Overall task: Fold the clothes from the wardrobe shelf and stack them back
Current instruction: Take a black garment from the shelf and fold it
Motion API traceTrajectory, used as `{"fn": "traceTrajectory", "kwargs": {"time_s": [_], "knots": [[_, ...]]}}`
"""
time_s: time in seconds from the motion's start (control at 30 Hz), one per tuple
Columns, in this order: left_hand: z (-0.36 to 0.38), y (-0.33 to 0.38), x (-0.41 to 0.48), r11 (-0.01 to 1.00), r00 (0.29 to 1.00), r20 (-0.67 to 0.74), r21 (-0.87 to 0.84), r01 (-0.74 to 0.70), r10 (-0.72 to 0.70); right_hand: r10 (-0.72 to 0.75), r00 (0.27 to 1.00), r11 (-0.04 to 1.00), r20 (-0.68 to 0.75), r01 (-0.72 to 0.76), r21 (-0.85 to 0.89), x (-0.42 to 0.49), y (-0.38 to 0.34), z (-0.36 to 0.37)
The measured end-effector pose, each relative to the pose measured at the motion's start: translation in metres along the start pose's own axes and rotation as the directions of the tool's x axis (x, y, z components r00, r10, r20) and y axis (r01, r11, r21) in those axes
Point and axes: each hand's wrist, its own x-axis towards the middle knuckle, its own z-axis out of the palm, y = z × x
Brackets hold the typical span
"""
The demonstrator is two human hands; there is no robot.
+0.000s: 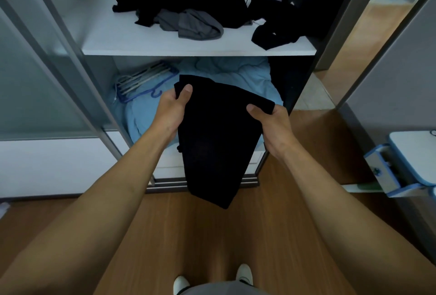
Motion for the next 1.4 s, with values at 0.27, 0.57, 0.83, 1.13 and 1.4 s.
{"fn": "traceTrajectory", "kwargs": {"time_s": [0.27, 0.57, 0.83, 1.13, 1.4], "knots": [[-0.003, -0.026, -0.013, 0.978, 1.0, -0.007, -0.21, 0.016, -0.018, -0.003, 0.999, 0.993, -0.053, 0.009, 0.114, 0.001, -0.016, 0.009], [0.006, -0.085, -0.033, 0.949, 0.932, 0.279, 0.275, 0.153, -0.231, -0.015, 0.999, 0.994, -0.046, 0.02, 0.11, -0.002, -0.031, 0.0], [0.044, -0.06, -0.032, 0.977, 0.962, 0.189, -0.048, 0.208, -0.196, -0.043, 0.969, 0.992, -0.241, 0.07, 0.104, 0.001, -0.044, -0.036], [0.022, -0.024, -0.026, 0.962, 0.97, 0.123, -0.153, 0.227, -0.209, 0.248, 0.964, 0.955, 0.097, -0.226, -0.193, -0.014, 0.035, -0.043], [-0.012, -0.008, -0.016, 0.99, 0.99, -0.038, -0.035, 0.137, -0.138, 0.131, 0.978, 0.988, 0.162, -0.116, -0.098, -0.011, 0.034, -0.001]]}}
